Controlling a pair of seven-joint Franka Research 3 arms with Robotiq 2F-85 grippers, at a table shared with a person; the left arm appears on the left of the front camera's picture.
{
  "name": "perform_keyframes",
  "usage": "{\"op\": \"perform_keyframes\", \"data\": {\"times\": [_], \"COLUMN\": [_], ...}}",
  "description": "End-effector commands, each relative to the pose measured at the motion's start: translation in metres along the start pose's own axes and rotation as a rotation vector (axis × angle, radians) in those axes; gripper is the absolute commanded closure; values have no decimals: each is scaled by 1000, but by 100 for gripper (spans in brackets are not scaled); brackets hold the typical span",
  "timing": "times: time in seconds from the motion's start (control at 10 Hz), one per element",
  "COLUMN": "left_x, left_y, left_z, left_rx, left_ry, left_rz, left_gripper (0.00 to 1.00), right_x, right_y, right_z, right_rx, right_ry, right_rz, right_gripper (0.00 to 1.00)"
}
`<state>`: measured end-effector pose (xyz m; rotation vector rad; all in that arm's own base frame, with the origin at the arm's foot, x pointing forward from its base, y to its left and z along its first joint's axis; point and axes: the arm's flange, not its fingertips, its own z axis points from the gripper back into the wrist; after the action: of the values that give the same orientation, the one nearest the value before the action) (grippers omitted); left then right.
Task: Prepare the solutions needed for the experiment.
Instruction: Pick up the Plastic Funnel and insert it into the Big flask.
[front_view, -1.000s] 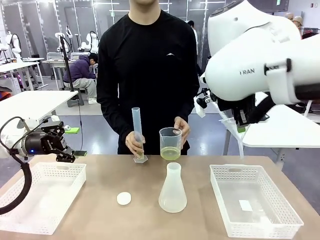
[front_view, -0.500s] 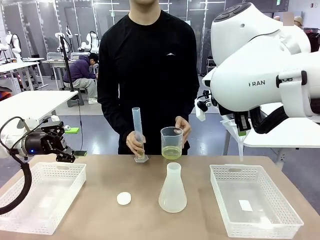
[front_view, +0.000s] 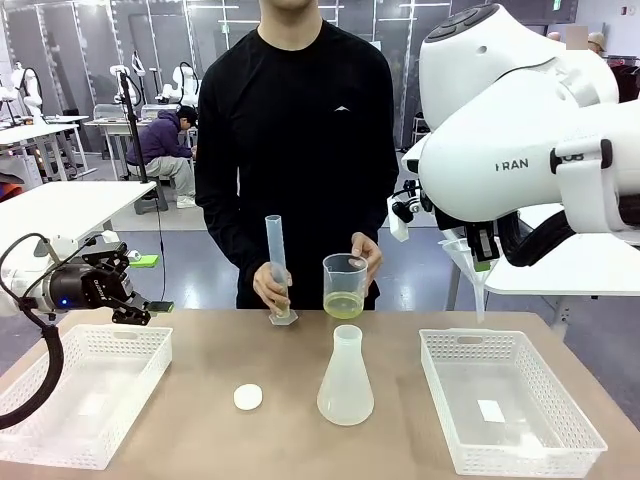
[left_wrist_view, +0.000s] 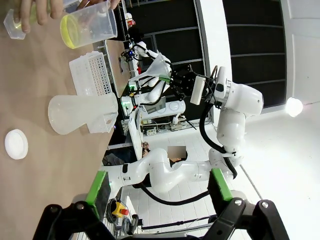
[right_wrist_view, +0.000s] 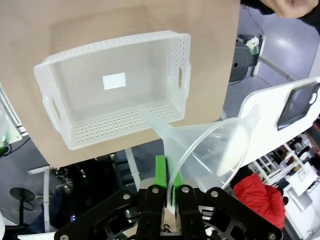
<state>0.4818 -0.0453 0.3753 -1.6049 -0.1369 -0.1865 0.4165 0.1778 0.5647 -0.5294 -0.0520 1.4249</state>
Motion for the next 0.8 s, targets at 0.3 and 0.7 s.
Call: {"op": "perform_keyframes", "data": {"times": [0.3, 0.7], "left_x": [-1, -1], "left_y": [-2, -2], "left_z": [0, 0], "left_rx": [-13, -13], "left_ry": [5, 5], "left_rz": [-4, -4], "left_gripper": [0, 0], "right_x": [68, 111], "right_y": [15, 30], "right_z": [38, 57], "right_rx": [-242, -336], "right_ry": [-132, -318], "right_rz": [239, 386], "right_gripper": [96, 96]}}
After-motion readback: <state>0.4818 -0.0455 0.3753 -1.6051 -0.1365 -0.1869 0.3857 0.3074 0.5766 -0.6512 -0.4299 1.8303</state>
